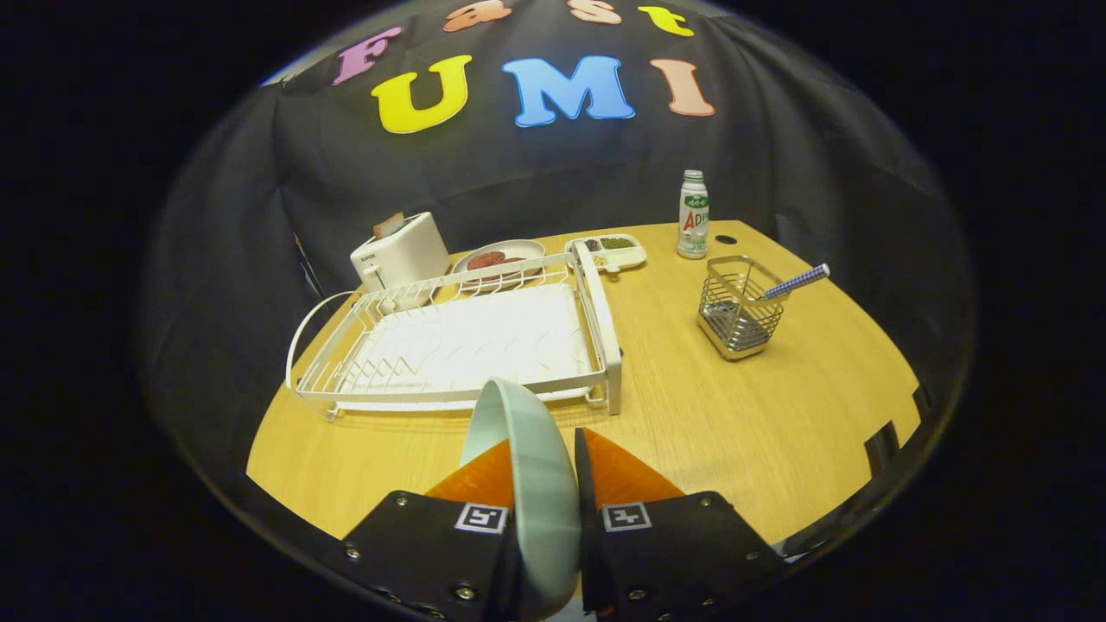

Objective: Take the plate from the dish rack, then take the spoon from the basket and place it into the plate.

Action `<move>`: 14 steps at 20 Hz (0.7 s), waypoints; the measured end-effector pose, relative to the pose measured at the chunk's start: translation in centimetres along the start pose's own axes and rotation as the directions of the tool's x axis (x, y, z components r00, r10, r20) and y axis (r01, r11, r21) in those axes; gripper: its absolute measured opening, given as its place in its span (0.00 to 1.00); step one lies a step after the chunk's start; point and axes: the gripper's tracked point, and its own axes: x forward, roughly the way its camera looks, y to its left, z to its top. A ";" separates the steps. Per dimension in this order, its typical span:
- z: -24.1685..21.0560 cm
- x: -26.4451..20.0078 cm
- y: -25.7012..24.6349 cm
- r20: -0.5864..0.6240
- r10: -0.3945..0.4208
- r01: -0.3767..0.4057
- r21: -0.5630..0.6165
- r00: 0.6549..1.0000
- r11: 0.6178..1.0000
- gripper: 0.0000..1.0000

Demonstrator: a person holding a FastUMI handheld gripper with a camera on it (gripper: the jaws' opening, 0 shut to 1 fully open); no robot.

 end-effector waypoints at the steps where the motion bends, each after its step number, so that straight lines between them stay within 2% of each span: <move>1: -0.4 0.3 0.1 -0.013 0.019 -0.018 0.037 1.000 0.999 0.26; 4: -1.2 1.7 0.2 -0.047 0.058 -0.051 0.128 0.997 0.990 0.27; 6: -2.2 2.6 -0.9 -0.073 0.025 -0.016 0.113 0.997 0.993 0.29; 8: -2.8 2.6 -2.9 -0.086 -0.043 0.049 0.069 0.995 0.996 0.35; 14: -2.4 3.1 -3.6 -0.069 -0.056 0.062 0.093 0.996 0.994 0.35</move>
